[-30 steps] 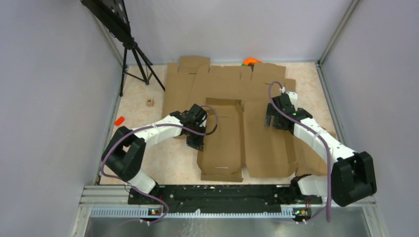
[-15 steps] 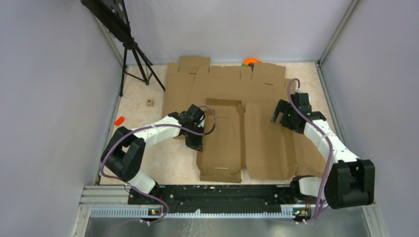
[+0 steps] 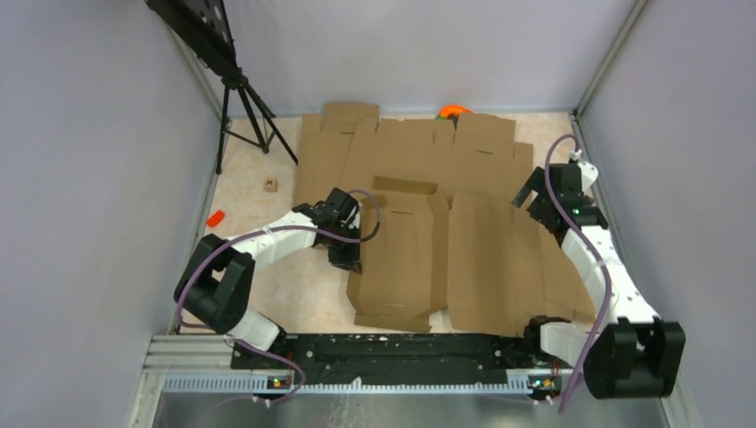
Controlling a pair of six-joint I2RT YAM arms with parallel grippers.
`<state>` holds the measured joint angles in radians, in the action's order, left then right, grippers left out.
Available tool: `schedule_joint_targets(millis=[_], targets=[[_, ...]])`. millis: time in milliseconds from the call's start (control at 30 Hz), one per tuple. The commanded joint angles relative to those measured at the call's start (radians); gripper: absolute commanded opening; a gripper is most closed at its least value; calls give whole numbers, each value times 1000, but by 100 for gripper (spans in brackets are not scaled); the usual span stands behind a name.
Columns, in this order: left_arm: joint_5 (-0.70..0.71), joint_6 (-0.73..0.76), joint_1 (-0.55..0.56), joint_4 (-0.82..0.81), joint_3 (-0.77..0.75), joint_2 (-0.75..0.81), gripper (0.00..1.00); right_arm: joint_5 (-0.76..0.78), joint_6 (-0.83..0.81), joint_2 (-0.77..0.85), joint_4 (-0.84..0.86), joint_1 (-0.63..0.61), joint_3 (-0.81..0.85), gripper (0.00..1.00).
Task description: Fold the paper box
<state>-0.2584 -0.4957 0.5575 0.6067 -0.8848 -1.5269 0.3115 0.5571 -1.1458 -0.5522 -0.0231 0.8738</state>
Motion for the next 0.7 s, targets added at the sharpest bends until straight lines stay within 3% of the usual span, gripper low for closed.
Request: schedule_joint_targets(millis=[0,100,233,300,567,667], targets=[[-48,9,-1,-30,3,23,16,-224,-98,123,129,4,-80,97],[-64,17,0,-34,1,37,24,-504,-109,87,190,3,-142,94],[-22,31,-1,-5,-27,51,43,-740,-105,16,302,4,-194,82],[34,35,-8,38,-72,48,48,-806,-99,-8,368,0,-194,79],[51,40,-75,42,-163,44,52,-671,-196,-161,341,-199,24,78],[49,38,-80,12,-175,20,50,-659,-190,-244,370,-209,89,72]])
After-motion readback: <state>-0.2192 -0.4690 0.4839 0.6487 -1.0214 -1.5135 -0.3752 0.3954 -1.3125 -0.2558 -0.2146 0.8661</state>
